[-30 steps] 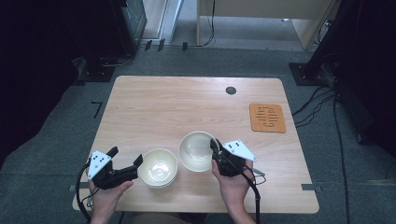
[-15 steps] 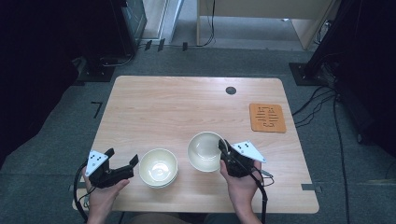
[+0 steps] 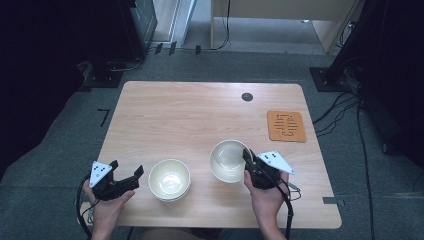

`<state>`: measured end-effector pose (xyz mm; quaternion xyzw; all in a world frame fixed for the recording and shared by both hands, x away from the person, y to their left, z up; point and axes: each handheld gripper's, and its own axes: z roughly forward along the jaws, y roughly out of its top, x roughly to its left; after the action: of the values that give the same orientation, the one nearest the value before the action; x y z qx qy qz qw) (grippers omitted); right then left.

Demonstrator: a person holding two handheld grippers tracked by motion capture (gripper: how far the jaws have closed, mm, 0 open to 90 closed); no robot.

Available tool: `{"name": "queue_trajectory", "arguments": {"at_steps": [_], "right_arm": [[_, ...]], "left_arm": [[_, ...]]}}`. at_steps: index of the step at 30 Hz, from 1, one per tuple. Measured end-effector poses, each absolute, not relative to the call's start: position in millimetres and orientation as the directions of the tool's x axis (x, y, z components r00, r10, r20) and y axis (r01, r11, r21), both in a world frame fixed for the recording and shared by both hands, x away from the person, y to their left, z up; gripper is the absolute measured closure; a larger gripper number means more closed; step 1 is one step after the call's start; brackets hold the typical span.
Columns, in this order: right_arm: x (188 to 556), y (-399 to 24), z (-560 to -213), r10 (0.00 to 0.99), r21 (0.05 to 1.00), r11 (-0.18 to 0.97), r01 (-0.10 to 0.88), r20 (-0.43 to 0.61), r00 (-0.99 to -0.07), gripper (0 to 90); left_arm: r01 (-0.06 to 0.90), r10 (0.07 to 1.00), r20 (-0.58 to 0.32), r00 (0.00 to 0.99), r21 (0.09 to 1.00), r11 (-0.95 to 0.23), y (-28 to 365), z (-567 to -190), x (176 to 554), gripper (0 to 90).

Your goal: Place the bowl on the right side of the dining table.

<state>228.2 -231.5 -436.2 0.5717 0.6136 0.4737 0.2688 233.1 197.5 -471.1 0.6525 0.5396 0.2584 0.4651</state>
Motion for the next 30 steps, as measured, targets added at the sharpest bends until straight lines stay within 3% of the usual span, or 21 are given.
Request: {"name": "queue_trajectory", "arguments": {"at_steps": [30], "right_arm": [[230.8, -269.6, -440.1, 0.968, 0.882, -0.157, 0.445, 0.226, -0.107, 83.4]], "left_arm": [[0.540, 0.963, -0.148, 0.224, 0.842, 0.004, 211.8, -497.0, 245.6, 4.3]]}}
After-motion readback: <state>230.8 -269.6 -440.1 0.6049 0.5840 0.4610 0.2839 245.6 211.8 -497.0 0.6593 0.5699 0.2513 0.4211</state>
